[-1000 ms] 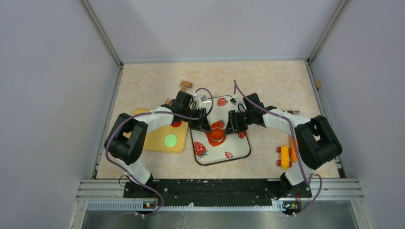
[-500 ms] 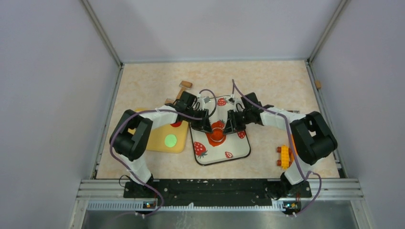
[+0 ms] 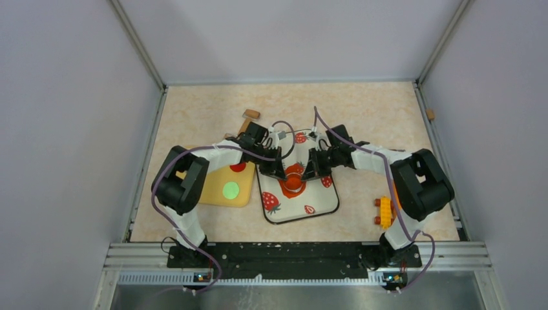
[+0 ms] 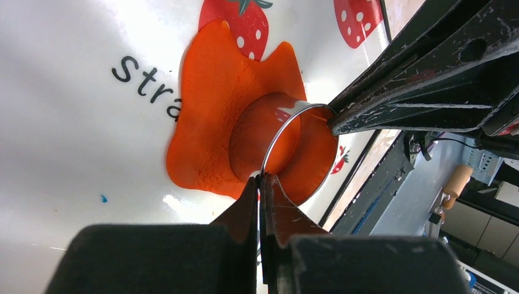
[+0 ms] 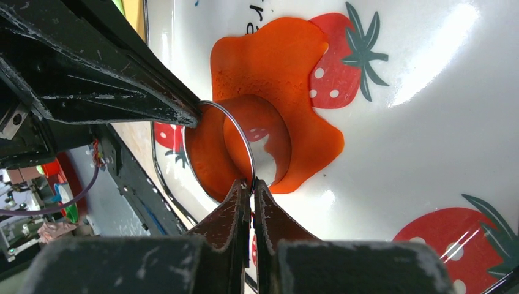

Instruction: Roll out the dumpling wrappers from the dough

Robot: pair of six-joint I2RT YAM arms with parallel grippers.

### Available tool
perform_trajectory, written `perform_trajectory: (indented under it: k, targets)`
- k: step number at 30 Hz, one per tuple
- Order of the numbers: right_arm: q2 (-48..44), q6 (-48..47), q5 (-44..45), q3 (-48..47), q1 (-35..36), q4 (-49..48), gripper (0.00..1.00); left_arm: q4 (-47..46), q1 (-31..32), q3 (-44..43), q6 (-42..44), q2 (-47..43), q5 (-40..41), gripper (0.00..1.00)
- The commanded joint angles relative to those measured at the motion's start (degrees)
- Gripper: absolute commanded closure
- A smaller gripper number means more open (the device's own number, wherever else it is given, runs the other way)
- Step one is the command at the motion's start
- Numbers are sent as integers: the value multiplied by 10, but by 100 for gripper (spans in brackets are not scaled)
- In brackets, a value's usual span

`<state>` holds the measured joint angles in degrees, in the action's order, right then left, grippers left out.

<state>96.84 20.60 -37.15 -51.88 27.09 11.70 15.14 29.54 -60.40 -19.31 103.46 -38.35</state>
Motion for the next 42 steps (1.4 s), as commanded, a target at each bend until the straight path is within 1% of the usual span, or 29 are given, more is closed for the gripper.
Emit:
perform_trajectory:
  k: [1,5,9,13,17,21,28,33,42]
  targets:
    - [19,-36,30,7,-2,5,100,24,2,-5,39,24,35,100]
    - [16,-53,44,22,-1,1,100,10,2,11,37,23,37,100]
    - [21,-85,68,37,-1,3,100,-5,2,25,46,9,64,100]
    - [22,-105,85,69,-2,-20,100,-52,13,60,71,-23,94,100]
    - [15,-97,97,92,-2,-57,100,-99,26,104,78,-49,129,100]
    - [10,-90,123,100,-1,-65,100,-113,37,131,81,-57,158,100]
    - [20,-69,159,107,4,-64,100,-142,38,167,85,-60,182,100]
    - [5,-42,163,130,15,-45,100,-144,36,148,99,-46,184,100]
    - [9,-17,114,129,22,13,100,-136,27,83,87,1,178,100]
